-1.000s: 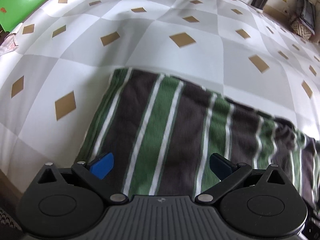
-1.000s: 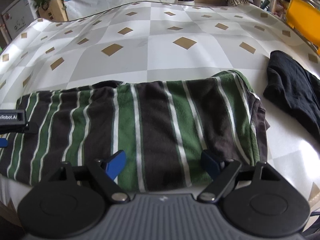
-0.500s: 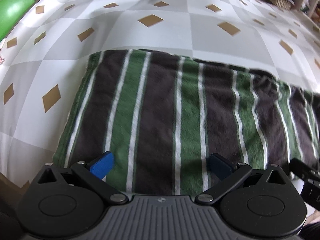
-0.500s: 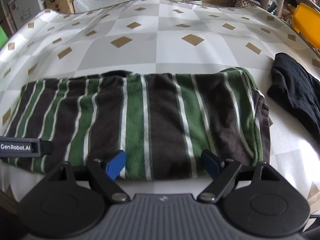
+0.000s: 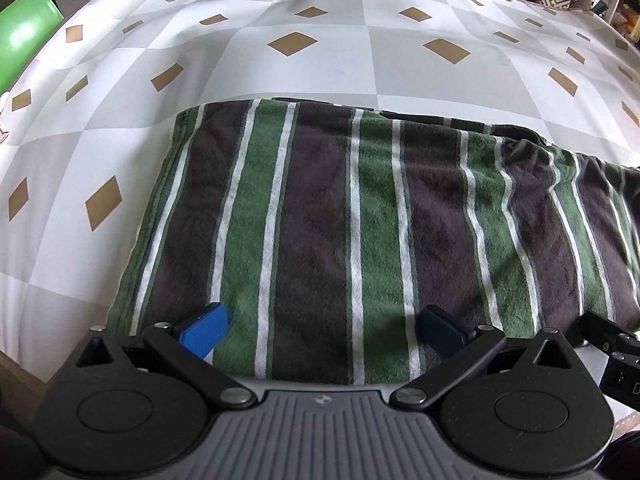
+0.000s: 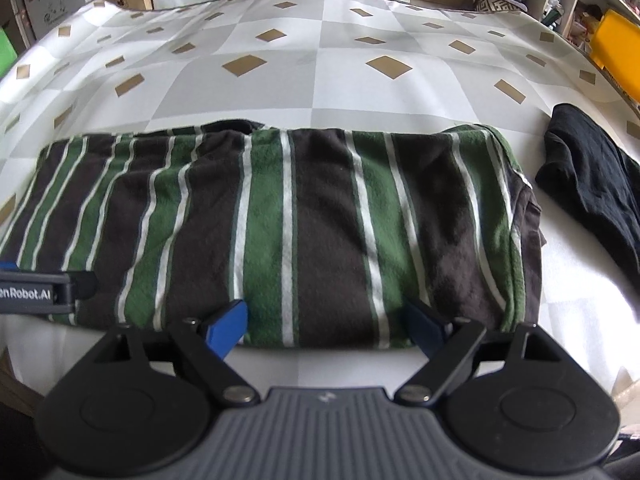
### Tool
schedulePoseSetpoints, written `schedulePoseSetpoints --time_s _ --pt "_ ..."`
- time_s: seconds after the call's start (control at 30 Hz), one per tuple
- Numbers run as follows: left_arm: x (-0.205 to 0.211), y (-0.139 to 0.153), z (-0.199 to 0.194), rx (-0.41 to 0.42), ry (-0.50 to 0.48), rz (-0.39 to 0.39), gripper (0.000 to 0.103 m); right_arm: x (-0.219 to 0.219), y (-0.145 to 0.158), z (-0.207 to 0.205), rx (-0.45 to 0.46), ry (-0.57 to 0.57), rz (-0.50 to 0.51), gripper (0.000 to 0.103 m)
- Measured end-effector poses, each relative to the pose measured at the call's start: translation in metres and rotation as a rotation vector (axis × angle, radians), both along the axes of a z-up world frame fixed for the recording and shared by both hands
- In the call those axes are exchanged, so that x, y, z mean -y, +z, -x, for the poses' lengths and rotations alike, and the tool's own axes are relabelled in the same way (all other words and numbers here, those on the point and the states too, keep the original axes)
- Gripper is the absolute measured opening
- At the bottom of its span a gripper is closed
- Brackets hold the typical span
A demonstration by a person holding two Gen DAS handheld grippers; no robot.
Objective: Fold clothes
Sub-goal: 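Press the folded shirt's edge flat with both grippers, then move the open left gripper to the folded striped shirt's end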
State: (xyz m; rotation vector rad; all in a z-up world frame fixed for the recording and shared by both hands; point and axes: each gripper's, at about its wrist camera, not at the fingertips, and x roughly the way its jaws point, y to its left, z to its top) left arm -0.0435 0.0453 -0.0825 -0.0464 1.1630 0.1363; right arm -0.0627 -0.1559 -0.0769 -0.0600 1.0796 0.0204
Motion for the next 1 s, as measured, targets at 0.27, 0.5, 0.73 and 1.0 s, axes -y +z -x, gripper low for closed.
schedulePoseSetpoints --time_s 0.27,0.5,0.73,1.0 --pt "-0.004 0.000 0.006 -0.010 0.005 -0.001 0.103 0.004 -0.002 0.002 -0.010 -0.024 0.002 0.090" --pt "-0.006 0.001 0.010 -0.024 0.013 -0.003 0.103 0.005 -0.002 0.003 -0.016 -0.030 0.005 0.092" --pt "-0.007 0.001 0.013 -0.034 0.017 -0.005 0.103 0.010 -0.004 0.004 -0.035 -0.056 -0.011 0.097" --pt "-0.007 0.002 0.016 -0.040 0.020 -0.009 0.103 0.015 -0.006 0.005 -0.050 -0.098 -0.045 0.101"
